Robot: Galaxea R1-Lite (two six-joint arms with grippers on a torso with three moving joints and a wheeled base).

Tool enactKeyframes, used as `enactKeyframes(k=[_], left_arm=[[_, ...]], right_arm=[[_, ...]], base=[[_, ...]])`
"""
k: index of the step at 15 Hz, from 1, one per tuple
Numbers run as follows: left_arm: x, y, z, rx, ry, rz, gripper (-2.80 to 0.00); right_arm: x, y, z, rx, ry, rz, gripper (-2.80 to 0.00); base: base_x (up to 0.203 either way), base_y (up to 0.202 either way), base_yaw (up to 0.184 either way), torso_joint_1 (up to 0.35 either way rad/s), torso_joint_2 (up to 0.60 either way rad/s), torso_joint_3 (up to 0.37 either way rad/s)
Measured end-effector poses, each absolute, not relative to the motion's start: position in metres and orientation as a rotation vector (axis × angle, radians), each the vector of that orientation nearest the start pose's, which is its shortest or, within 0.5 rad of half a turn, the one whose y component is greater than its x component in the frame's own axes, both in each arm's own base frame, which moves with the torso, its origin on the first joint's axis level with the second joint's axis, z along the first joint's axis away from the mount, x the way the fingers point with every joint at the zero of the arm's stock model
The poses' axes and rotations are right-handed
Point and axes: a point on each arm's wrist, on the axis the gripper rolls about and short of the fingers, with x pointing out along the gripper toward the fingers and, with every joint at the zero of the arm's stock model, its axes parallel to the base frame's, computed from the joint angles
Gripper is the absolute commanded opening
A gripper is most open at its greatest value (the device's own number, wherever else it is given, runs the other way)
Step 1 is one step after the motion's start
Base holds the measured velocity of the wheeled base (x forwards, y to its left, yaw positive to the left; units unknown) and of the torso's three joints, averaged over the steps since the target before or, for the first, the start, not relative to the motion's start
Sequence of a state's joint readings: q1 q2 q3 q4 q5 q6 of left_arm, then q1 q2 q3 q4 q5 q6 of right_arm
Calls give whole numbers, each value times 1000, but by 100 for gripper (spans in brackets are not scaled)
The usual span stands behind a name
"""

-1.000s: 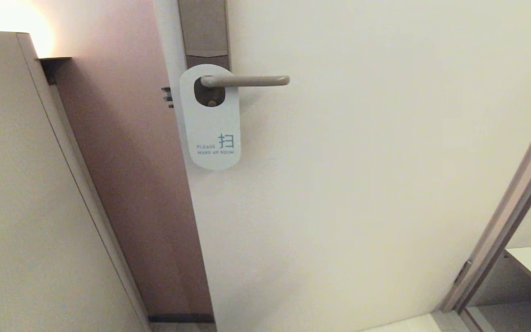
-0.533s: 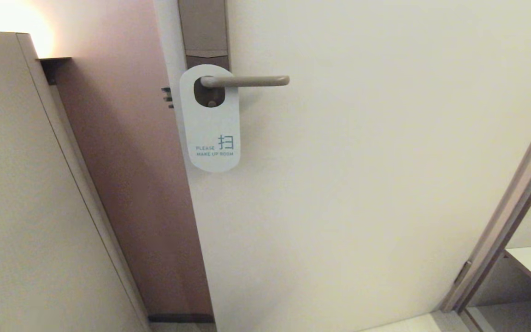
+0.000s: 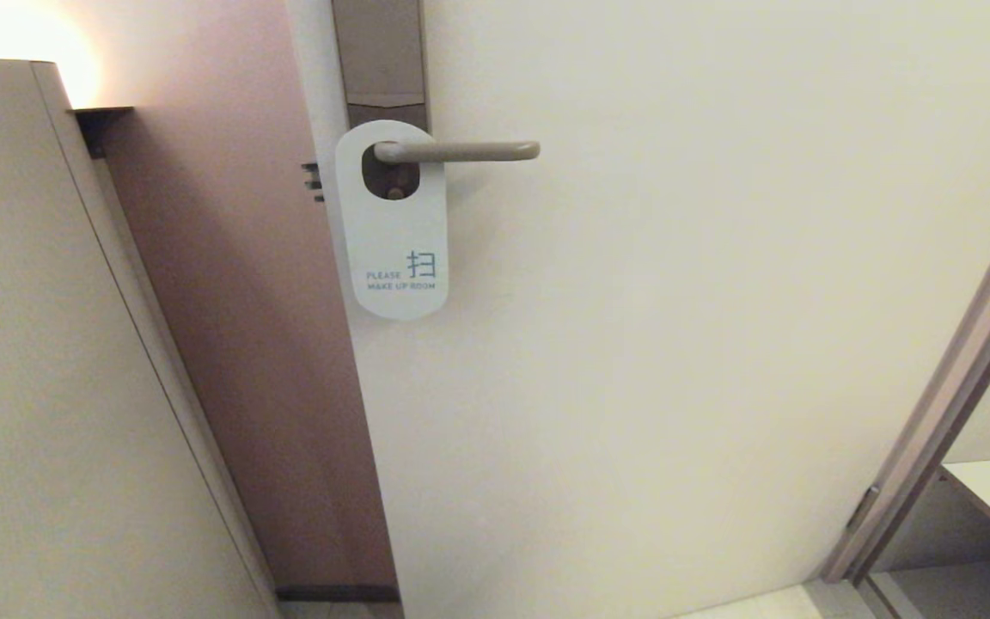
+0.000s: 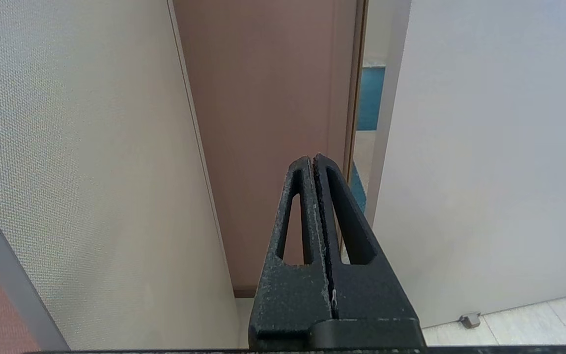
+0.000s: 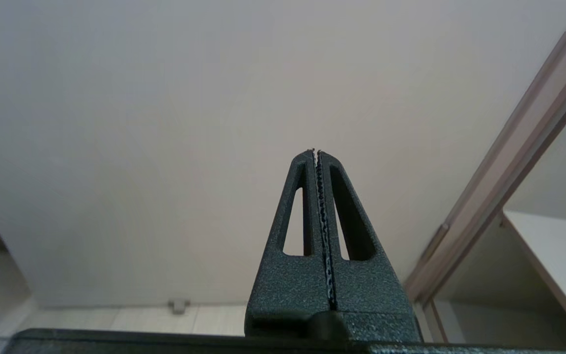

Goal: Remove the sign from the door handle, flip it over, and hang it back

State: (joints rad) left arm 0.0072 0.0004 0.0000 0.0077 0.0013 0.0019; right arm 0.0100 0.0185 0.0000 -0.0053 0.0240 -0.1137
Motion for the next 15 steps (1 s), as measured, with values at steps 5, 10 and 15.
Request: enactKeyframes(k=[5, 10, 15], left_arm=[[-23, 0, 75, 2, 8, 8, -280], [-23, 0, 75, 2, 8, 9, -280], [-23, 0, 75, 2, 8, 9, -280]], right_arm=[[-23, 0, 76, -90, -5, 32, -280], [-23, 0, 75, -67, -2, 32, -280], [-23, 0, 75, -66, -1, 32, -280]], base=[[0, 0, 0, 0, 0, 0], [0, 0, 0, 0, 0, 0], [0, 0, 0, 0, 0, 0]])
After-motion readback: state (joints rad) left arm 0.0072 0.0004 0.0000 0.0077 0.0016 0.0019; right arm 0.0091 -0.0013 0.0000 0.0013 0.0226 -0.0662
